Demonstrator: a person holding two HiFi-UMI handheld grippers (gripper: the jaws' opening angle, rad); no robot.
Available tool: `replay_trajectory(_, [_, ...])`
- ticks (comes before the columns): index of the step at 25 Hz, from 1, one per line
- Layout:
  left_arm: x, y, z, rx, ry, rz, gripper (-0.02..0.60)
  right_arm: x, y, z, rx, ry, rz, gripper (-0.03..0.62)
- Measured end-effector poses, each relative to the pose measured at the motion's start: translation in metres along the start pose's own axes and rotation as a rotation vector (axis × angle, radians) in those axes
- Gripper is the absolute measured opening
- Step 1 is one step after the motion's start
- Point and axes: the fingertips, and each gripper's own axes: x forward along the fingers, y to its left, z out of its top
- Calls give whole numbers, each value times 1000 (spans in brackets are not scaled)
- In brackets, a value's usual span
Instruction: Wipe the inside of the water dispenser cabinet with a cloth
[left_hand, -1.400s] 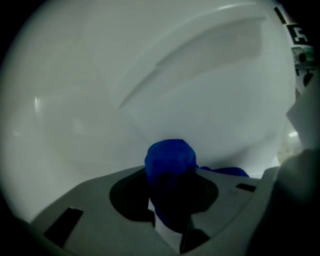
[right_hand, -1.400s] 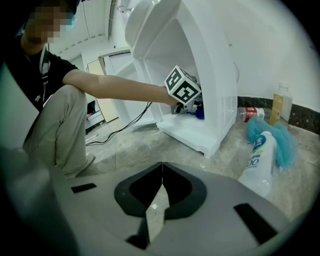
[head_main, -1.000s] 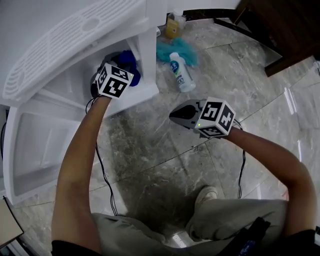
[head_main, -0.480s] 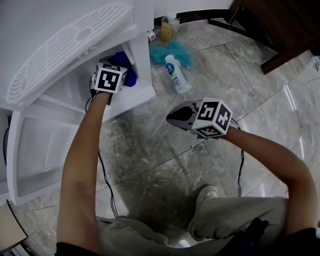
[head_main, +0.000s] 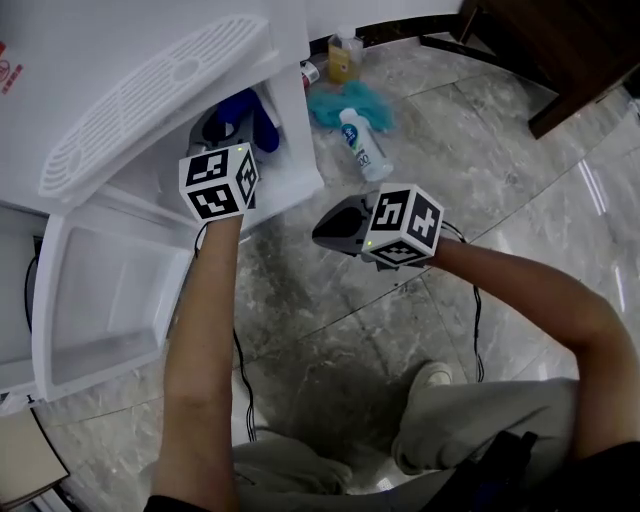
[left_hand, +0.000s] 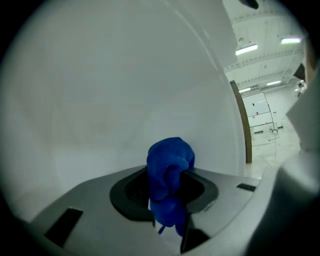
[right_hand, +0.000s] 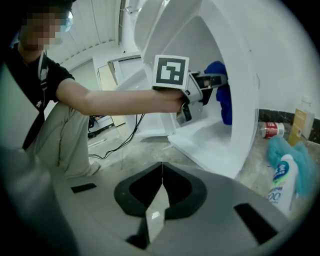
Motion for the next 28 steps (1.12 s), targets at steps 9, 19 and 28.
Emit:
replay_trajectory(9, [4,7,57,-83,-285,139,114,-10,-2,-22,50,33,-16,-2])
replay_trajectory(19, [29,39,87,-79,-334,244,112,-29,-5,-38,86,37,-29,-1])
replay_trajectory(28, [7,21,91,-148,-399,251,112,-25,-2,-35,76,40,-9,-2])
